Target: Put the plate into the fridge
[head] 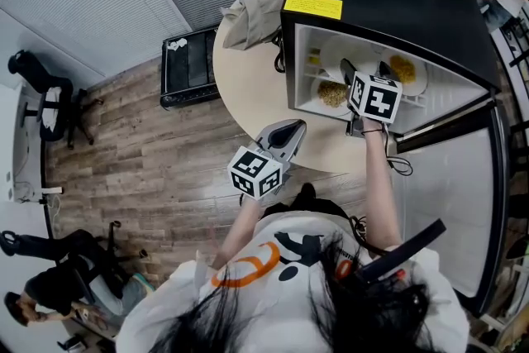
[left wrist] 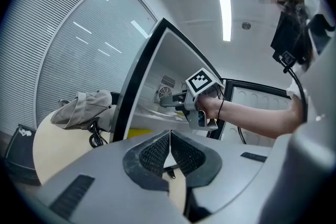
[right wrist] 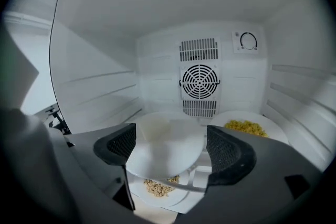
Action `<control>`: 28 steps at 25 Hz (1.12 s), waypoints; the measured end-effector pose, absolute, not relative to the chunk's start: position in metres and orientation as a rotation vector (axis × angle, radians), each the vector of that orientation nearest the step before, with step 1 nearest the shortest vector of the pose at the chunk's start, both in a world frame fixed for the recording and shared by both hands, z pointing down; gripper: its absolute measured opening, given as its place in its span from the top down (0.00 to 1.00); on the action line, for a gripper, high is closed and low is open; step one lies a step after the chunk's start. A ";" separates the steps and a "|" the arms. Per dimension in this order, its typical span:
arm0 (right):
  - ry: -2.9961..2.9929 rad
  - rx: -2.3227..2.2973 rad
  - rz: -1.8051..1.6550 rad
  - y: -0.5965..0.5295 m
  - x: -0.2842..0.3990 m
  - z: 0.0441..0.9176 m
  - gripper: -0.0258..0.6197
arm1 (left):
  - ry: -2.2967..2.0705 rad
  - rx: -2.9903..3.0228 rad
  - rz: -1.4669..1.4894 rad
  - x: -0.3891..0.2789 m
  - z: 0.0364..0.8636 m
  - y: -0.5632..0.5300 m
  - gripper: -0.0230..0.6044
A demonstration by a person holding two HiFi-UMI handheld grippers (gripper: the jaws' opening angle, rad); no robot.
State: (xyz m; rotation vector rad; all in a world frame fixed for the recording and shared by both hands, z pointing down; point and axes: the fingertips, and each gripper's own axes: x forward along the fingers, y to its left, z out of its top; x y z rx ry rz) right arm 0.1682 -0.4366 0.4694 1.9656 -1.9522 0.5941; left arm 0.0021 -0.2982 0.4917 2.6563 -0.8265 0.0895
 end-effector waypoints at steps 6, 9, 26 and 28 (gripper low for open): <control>-2.014 1.971 0.624 -0.437 0.164 0.456 0.34 | -0.818 2.654 0.076 0.003 0.491 -0.301 0.95; -2.034 1.934 0.662 -0.433 0.158 0.460 0.34 | -0.805 2.659 0.071 0.005 0.489 -0.300 0.95; -2.157 1.875 0.708 -0.385 0.130 0.455 0.35 | -0.790 2.691 0.072 -0.008 0.480 -0.274 0.95; -2.184 1.870 0.731 -0.375 0.123 0.453 0.35 | -0.787 2.696 0.071 -0.011 0.477 -0.267 0.95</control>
